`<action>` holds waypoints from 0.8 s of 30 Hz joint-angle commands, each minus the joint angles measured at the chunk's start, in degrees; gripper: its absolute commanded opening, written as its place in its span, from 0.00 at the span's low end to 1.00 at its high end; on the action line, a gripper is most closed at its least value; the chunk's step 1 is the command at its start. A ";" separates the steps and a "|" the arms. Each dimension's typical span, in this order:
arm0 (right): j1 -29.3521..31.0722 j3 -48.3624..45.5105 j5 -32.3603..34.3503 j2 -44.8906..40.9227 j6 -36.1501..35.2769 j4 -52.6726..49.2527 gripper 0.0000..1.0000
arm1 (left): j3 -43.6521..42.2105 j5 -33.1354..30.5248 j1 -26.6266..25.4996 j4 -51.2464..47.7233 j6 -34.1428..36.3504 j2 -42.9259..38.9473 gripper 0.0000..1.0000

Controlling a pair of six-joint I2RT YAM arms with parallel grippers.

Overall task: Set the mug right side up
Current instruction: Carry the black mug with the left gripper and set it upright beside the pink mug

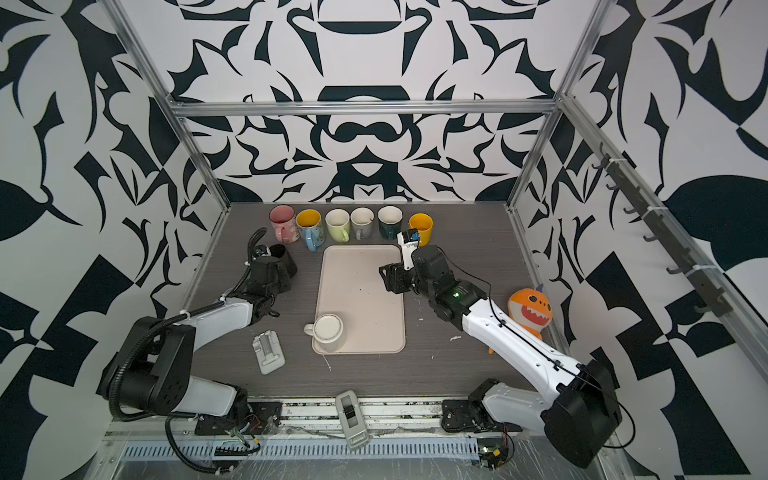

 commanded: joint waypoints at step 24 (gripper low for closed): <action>-0.26 -0.15 0.24 -0.18 1.47 2.97 0.70 | 1.49 -1.19 0.44 2.91 -3.03 3.22 0.45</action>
